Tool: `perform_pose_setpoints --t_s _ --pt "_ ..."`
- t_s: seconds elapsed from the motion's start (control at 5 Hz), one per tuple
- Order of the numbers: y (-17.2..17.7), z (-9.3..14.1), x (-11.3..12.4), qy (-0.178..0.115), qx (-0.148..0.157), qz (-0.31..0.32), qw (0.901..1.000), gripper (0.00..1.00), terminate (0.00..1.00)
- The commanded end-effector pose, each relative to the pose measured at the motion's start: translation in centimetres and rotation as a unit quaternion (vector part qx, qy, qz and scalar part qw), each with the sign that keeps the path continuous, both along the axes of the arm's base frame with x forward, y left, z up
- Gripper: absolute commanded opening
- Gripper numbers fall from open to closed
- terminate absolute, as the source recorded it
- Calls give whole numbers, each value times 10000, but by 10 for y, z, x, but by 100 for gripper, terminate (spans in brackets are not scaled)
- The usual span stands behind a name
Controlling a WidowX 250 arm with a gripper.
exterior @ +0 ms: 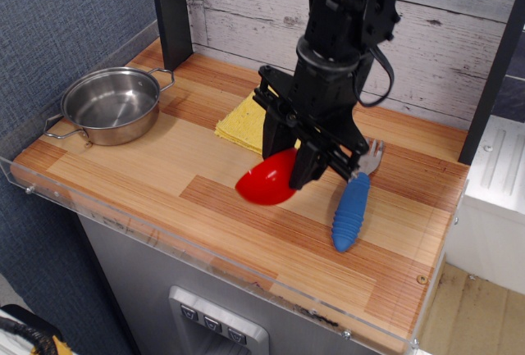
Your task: Put the red object to the left of the fork handle.
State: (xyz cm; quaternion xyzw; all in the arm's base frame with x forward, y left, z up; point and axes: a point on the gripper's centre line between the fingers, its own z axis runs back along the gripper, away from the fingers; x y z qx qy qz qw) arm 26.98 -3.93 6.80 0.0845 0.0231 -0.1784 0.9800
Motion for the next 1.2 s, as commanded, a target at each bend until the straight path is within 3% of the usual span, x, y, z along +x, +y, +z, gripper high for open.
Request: perform_pose_setpoints --t_s 0.0,0.4,0.6,0.8,1.0 --pt "6 -5 -8 -427 -411 -120 9982 0 0" --pt "13 -14 -10 -674 -685 -40 9954 0 0" --pt "12 -16 -10 -646 -832 -50 9944 0 0" --pt "9 -16 -10 -587 -927 -118 9939 100 0" --pt "7 -15 -9 -555 -925 -180 9940 100 0"
